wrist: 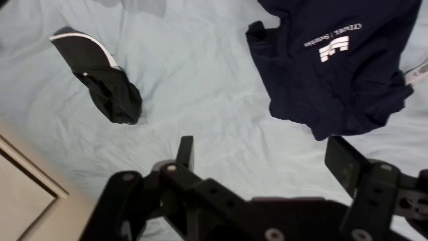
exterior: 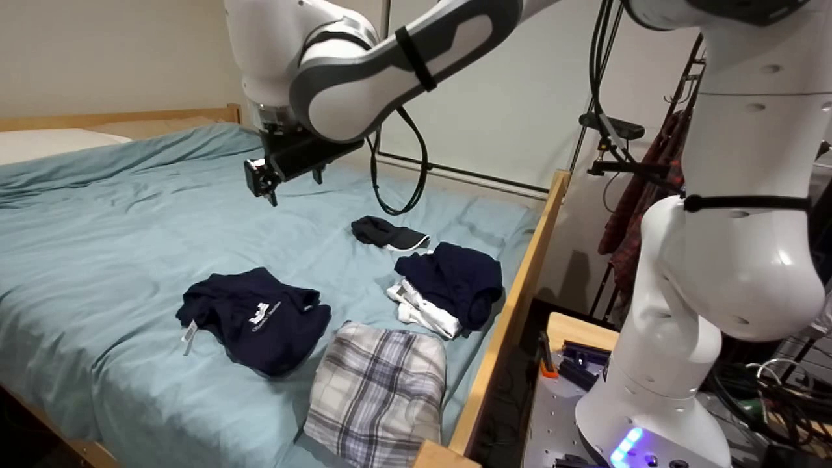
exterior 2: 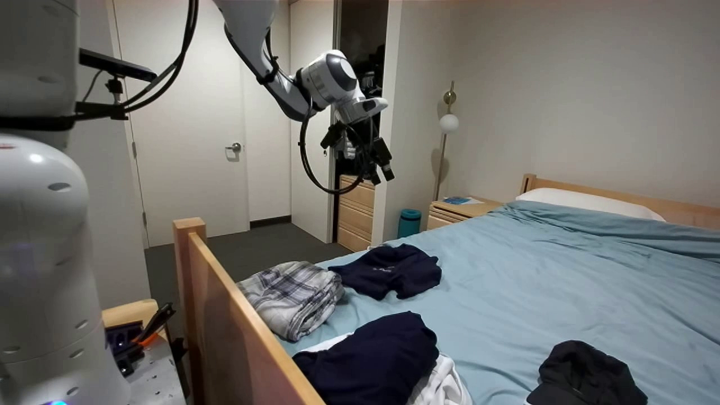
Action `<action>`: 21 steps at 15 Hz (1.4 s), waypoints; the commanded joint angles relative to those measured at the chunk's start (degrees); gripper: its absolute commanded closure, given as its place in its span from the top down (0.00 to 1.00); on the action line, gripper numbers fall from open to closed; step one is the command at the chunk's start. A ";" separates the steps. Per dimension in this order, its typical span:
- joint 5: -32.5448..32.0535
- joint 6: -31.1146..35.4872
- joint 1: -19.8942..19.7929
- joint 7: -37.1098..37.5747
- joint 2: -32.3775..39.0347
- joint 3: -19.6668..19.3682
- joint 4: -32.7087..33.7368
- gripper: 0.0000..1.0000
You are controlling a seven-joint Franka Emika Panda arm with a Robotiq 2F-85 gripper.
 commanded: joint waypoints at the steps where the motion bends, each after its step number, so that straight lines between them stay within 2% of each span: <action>1: 2.86 11.36 -2.10 -7.33 -2.68 1.40 -5.44 1.00; 5: 12.49 22.36 -2.89 -19.49 -5.55 2.09 -11.58 1.00; 8: 25.60 26.53 -2.89 -32.42 -7.27 3.67 -15.29 1.00; 10: 35.55 25.87 -2.28 -41.01 -8.06 5.16 -16.56 1.00; 13: 49.83 18.96 -1.91 -53.13 -9.92 6.95 -15.97 1.00; 15: 58.59 10.41 -2.61 -61.13 -12.77 6.35 -16.14 1.00; 18: 59.78 -5.03 -3.32 -60.47 -15.85 3.87 -16.15 1.00; 21: 56.85 -20.64 -4.93 -56.05 -18.16 1.51 -14.40 1.00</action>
